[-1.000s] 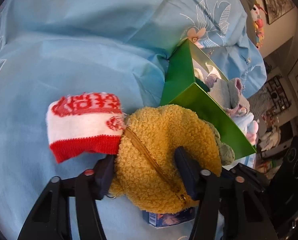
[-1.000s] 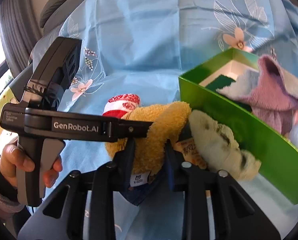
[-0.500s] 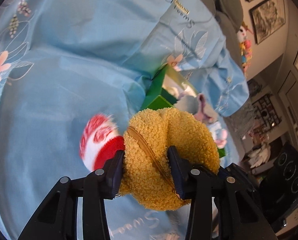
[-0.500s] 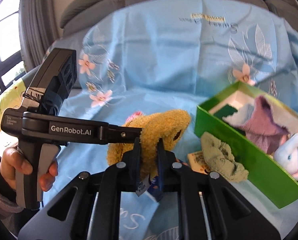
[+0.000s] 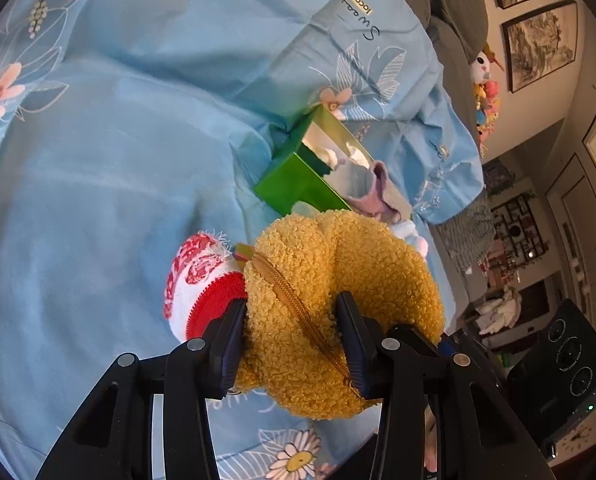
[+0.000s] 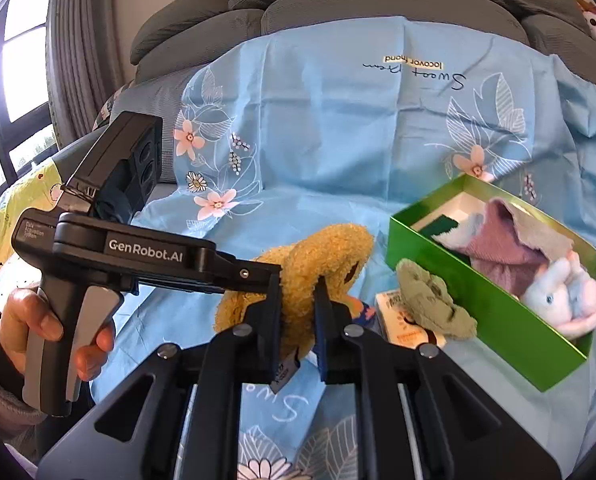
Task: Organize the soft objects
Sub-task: 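Carry the yellow pouch into the green box and open the left gripper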
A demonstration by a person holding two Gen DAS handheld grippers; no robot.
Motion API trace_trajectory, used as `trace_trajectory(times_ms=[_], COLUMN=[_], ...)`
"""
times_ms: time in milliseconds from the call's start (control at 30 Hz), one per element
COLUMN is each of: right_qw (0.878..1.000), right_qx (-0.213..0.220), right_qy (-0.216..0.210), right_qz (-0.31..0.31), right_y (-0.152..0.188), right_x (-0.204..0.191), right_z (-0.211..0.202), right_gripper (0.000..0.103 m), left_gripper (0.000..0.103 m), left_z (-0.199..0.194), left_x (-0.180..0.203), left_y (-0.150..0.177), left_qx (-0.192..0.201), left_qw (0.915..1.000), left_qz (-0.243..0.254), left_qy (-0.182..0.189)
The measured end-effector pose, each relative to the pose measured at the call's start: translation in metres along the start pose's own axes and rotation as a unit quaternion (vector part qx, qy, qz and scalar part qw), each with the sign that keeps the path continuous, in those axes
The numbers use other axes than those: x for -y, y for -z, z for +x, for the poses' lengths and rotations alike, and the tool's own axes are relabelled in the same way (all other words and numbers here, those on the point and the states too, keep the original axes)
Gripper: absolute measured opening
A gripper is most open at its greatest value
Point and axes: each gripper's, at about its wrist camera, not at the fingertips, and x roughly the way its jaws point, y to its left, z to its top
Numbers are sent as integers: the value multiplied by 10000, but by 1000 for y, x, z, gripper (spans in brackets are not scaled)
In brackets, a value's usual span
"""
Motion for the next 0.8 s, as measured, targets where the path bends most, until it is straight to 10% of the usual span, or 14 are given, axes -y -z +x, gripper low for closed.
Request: trace_trajectory(times_ms=[800], right_qw=[9957], right_qx=[-500], right_qy=[142], right_qz=[769], right_y=[50], right_x=[42], right_z=[-18], right_gripper=[13], left_gripper=[56], left_z=[47], left_x=[13], left_y=[40], left_qx=[-765], left_qw=[9964], left_qz=[-24], left_qy=[-368])
